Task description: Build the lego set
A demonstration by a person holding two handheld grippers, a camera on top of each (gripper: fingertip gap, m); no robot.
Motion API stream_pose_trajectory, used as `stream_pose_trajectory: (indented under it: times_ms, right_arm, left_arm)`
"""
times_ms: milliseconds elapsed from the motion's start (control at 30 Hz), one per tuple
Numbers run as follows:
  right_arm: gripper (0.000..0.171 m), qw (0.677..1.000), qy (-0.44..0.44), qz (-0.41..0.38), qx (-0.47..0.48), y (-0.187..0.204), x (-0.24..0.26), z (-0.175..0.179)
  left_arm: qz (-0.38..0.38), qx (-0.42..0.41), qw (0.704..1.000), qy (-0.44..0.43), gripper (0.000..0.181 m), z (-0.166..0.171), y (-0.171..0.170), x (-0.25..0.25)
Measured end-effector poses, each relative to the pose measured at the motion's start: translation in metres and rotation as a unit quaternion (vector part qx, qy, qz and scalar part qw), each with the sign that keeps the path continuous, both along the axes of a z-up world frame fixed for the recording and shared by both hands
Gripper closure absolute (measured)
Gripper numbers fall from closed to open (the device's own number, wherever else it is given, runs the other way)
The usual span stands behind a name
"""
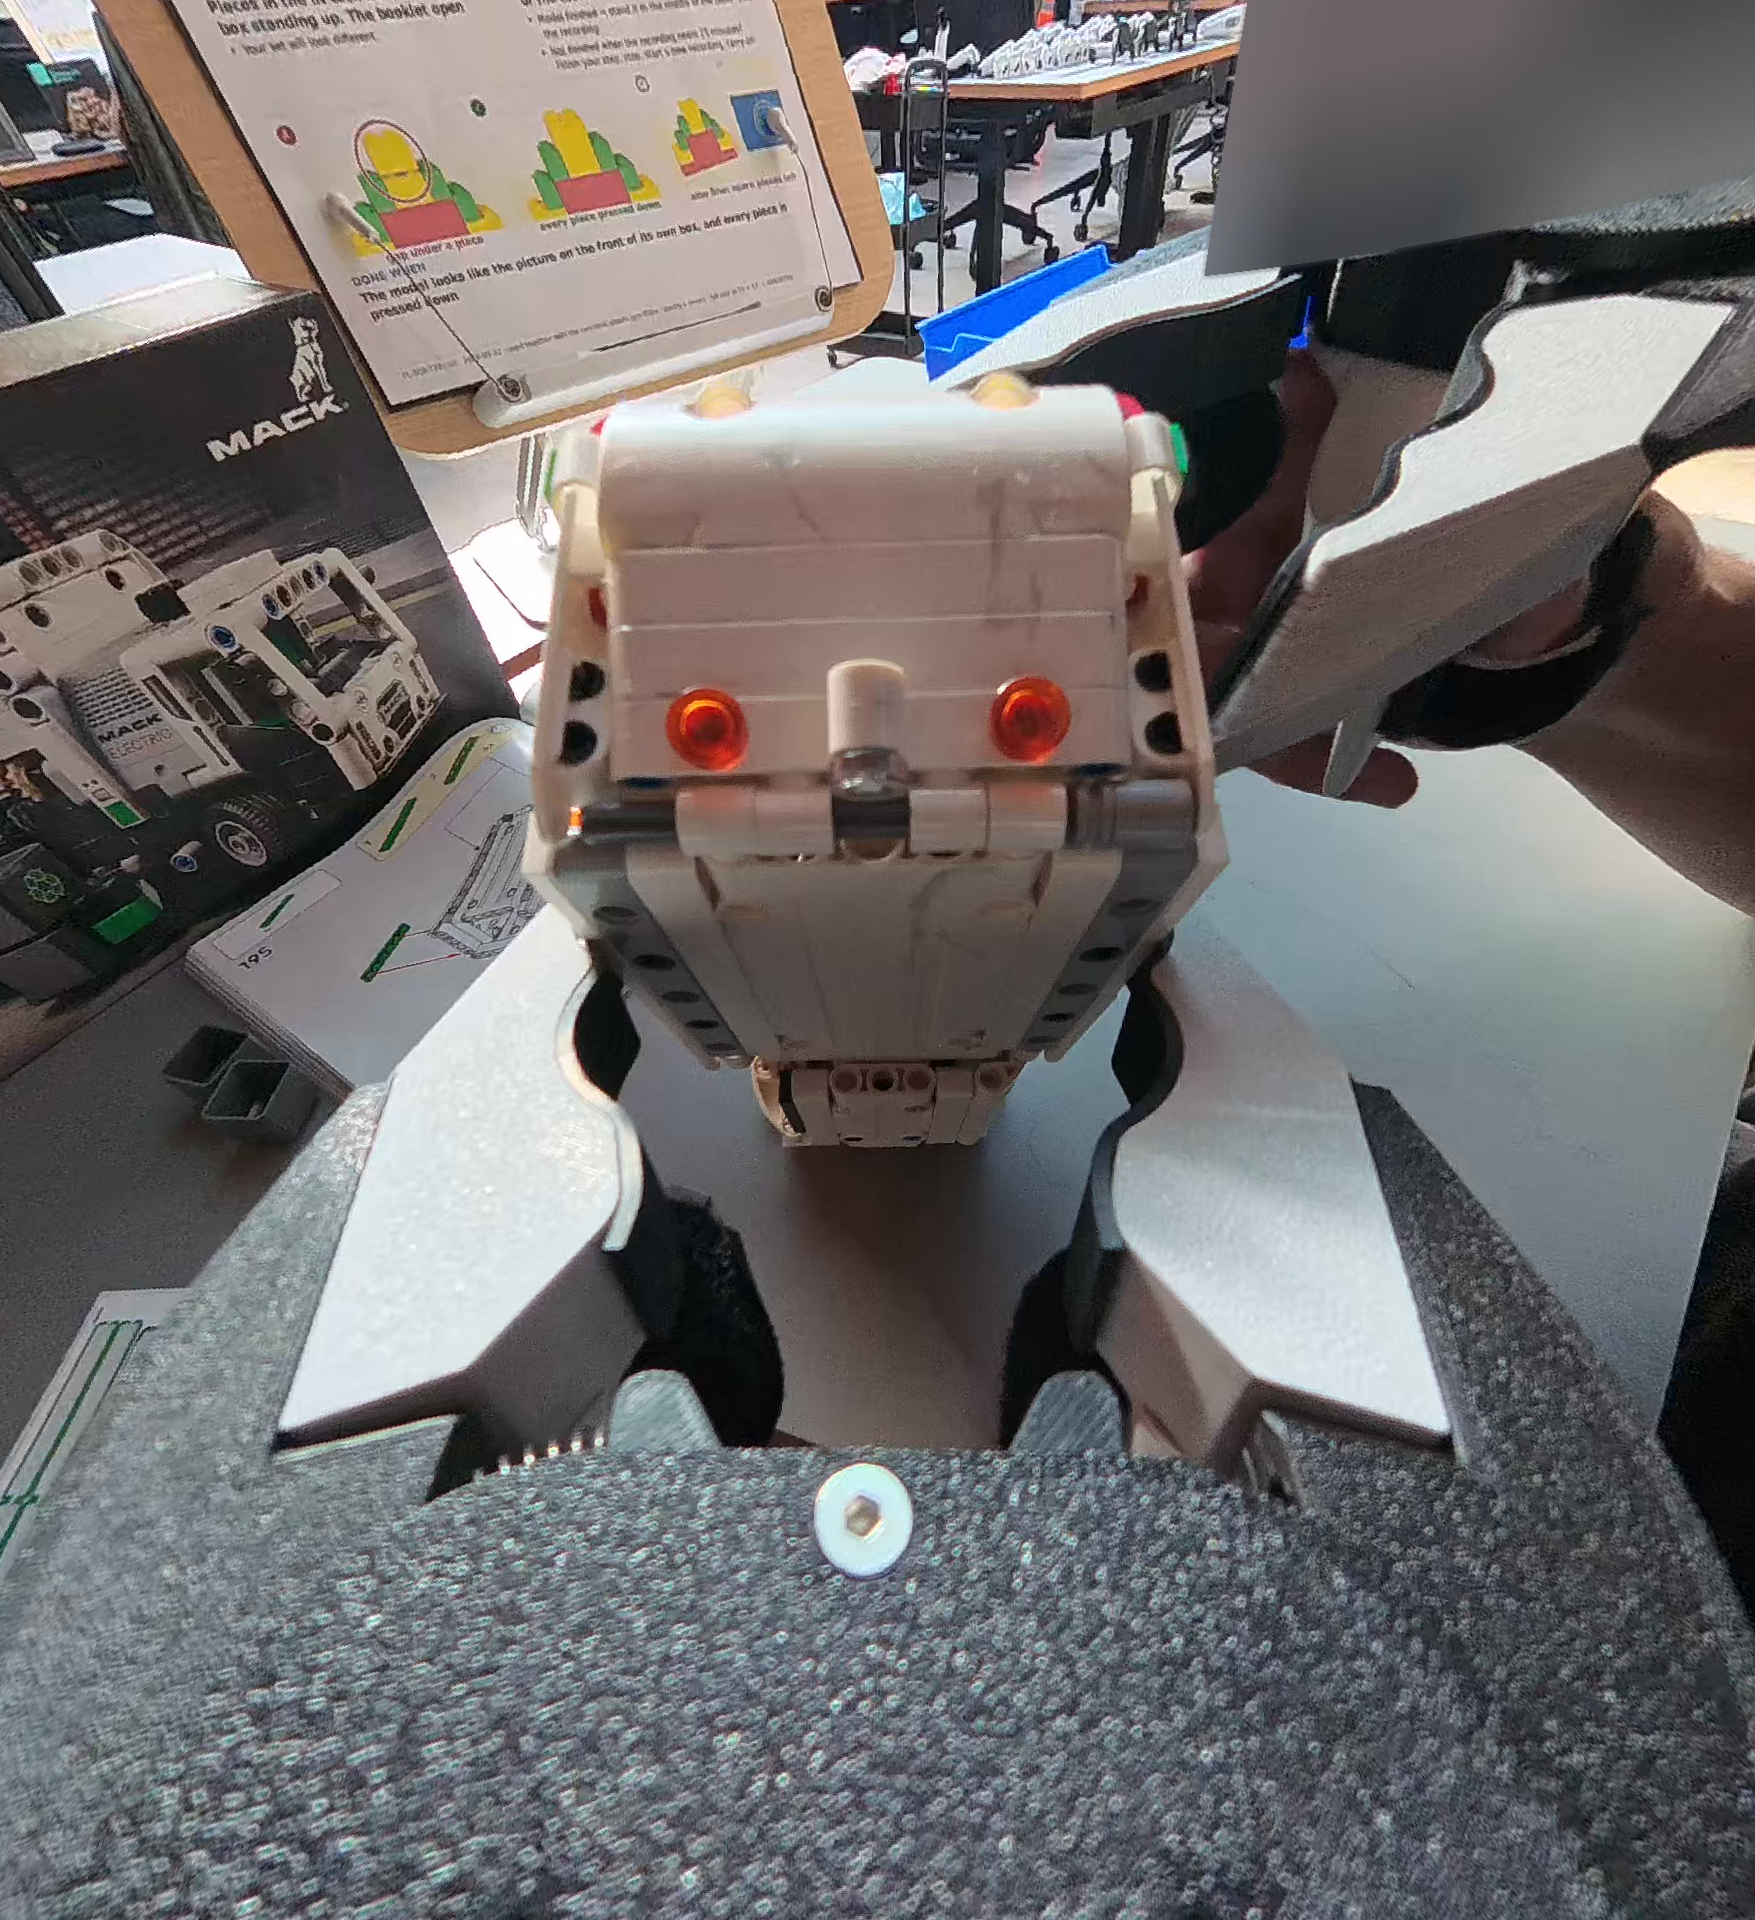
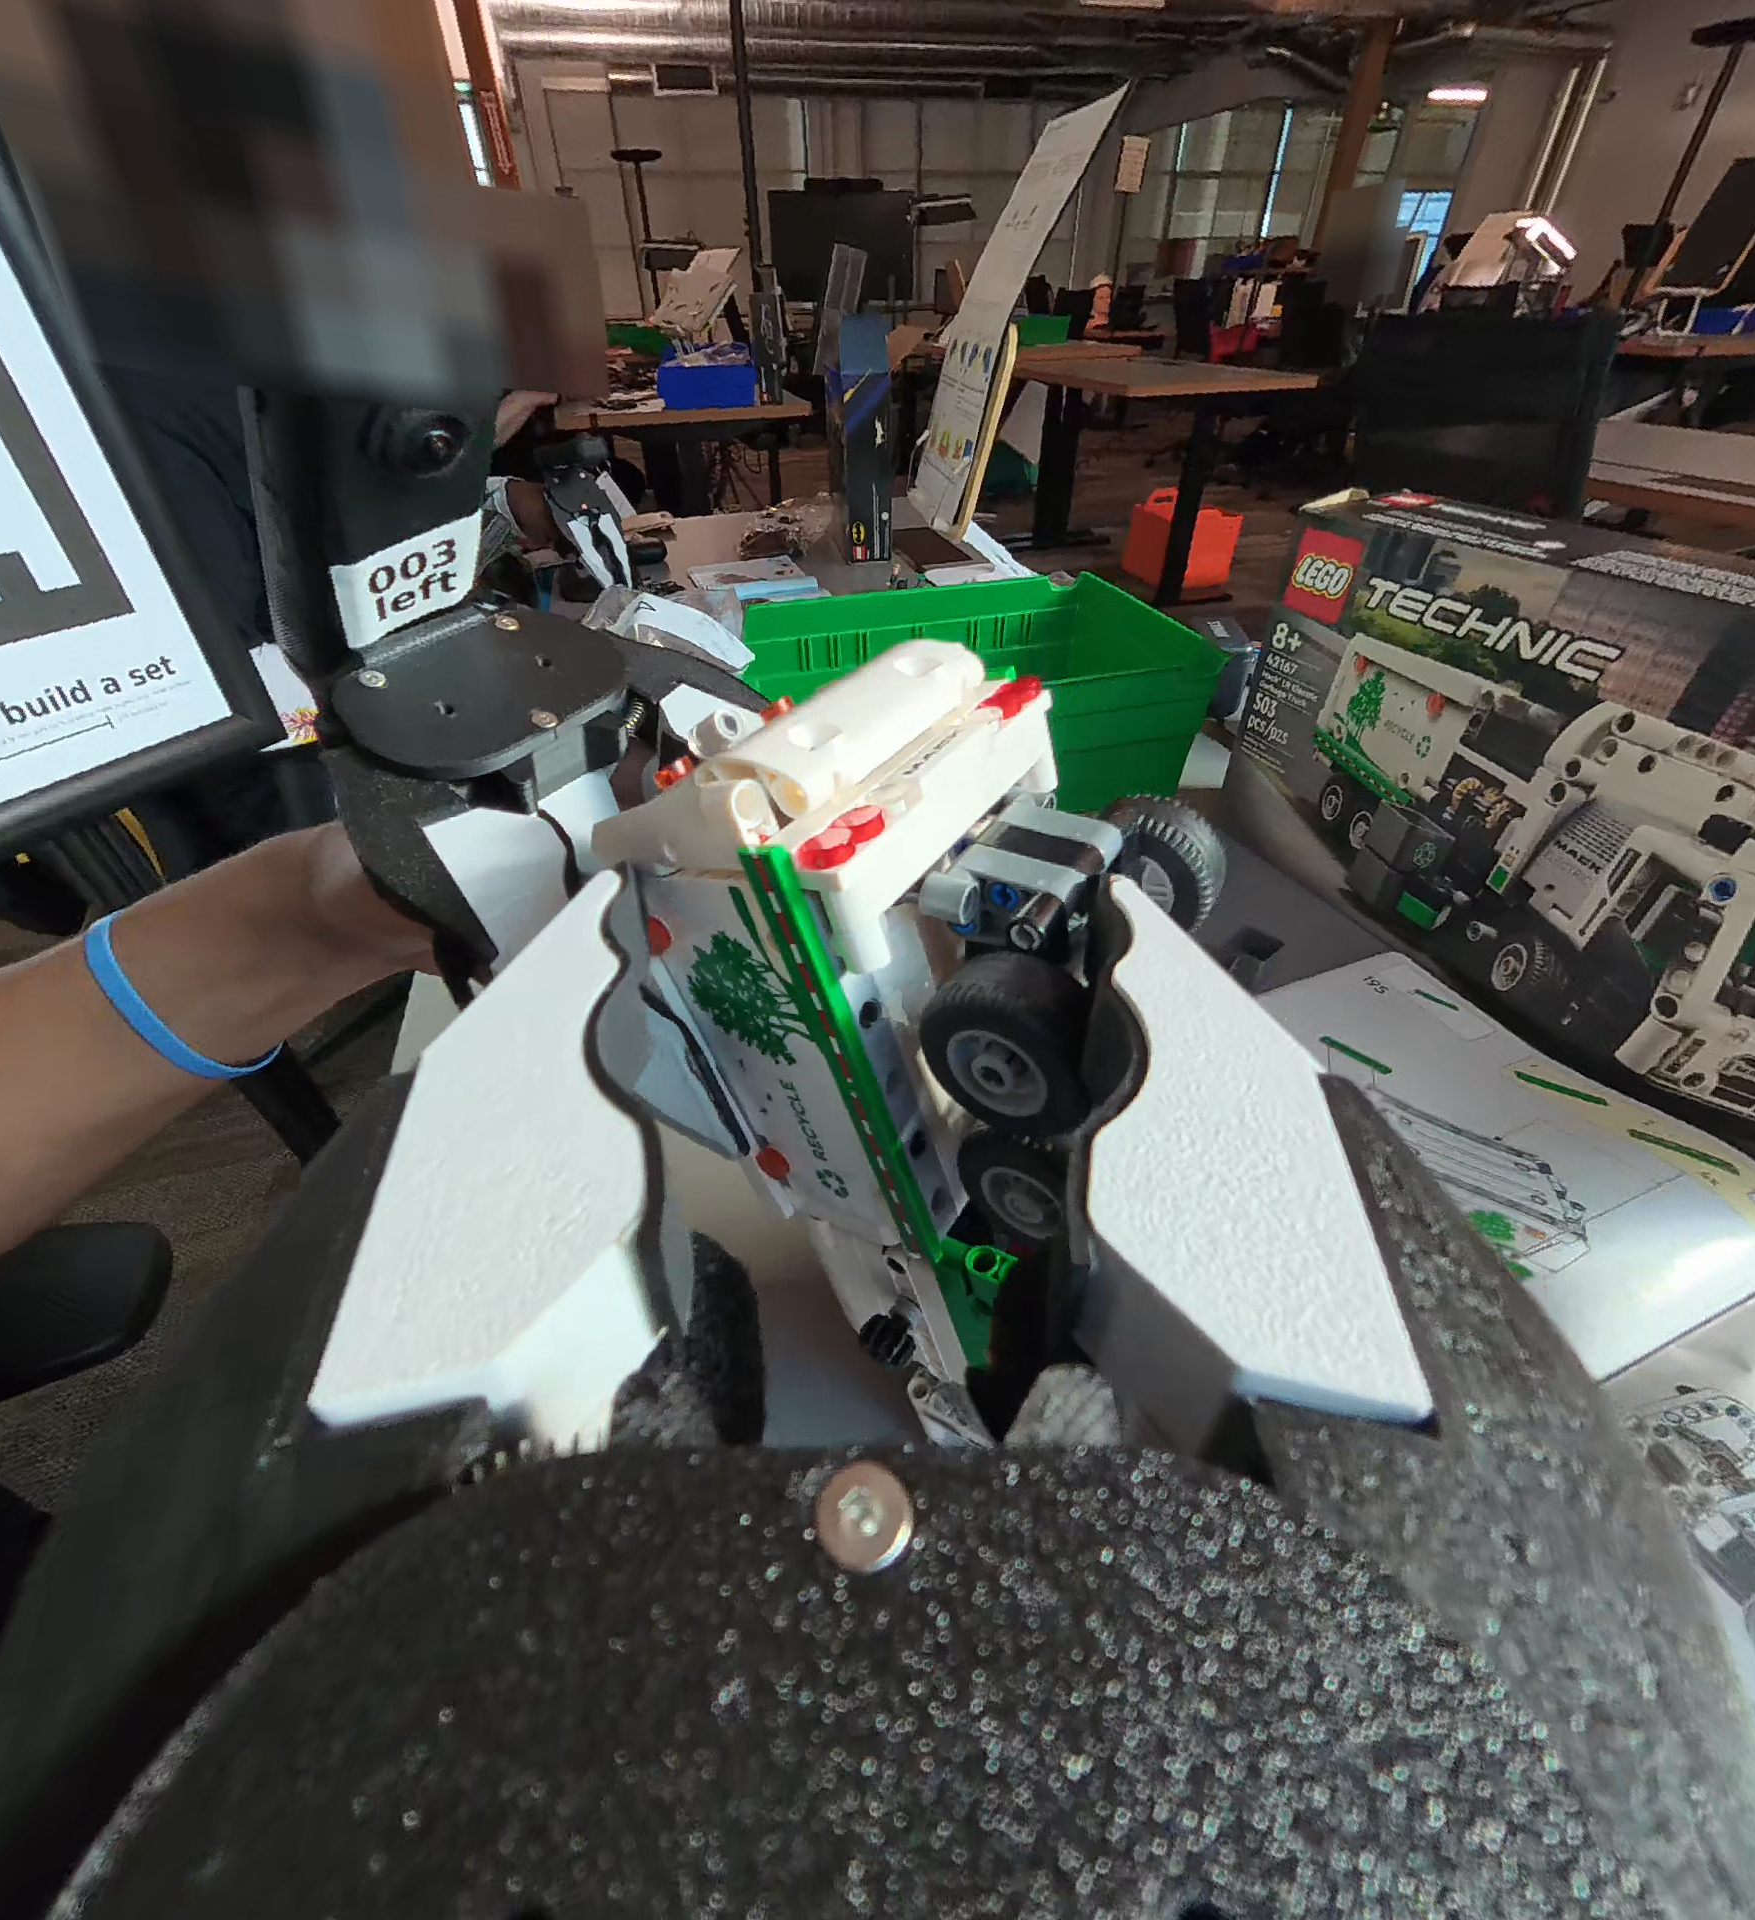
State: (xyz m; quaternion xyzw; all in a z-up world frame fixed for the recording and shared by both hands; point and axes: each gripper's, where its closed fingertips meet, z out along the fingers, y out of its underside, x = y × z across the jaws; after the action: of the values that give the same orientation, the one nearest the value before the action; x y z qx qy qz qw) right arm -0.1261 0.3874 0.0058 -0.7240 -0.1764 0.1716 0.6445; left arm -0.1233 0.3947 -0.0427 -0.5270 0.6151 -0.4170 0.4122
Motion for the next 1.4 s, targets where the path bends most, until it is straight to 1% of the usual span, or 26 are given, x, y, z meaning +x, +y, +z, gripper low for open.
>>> stream_pose_trajectory:
  times_ms: [67,133,233,433,667,1033,1100,1300,1400]
  right_arm:
    - [0.086,1.000,0.013,-0.004,-0.010,0.001,0.000,0.001]
    - [0.086,0.998,0.051,0.000,-0.022,0.000,0.000,0.005]
    - [0.091,0.993,0.108,0.012,-0.044,0.000,0.003,0.010]
    - [0.087,0.995,0.076,-0.019,-0.064,0.002,0.002,0.009]
    - [0.088,0.994,0.072,-0.038,-0.070,0.004,0.004,0.009]
    - [0.091,0.995,0.076,-0.033,-0.060,0.003,0.003,0.008]
    - [0.092,0.994,0.083,-0.027,-0.064,0.003,0.004,0.008]
    - [0.090,0.994,0.080,-0.021,-0.067,0.002,0.005,0.009]
    - [0.092,0.994,0.094,-0.016,-0.060,0.001,0.007,0.012]
  left_arm:
    - [0.003,0.000,1.000,0.004,0.088,0.000,0.001,0.000]
    - [0.005,0.001,1.000,0.005,0.088,0.000,0.000,0.000]
    - [0.008,0.002,1.000,0.008,0.088,0.000,0.000,0.001]
    - [0.017,0.005,1.000,0.017,0.088,-0.001,0.000,0.001]
    - [0.025,0.004,0.999,0.021,0.088,0.000,0.000,0.002]
    - [0.020,0.008,0.999,0.031,0.088,-0.002,0.000,0.001]
    - [0.019,0.006,0.999,0.029,0.088,-0.002,0.000,0.002]
    - [0.020,0.006,1.000,0.015,0.087,-0.002,-0.001,0.002]
    - [0.036,0.013,0.999,0.003,0.085,0.001,0.000,0.002]
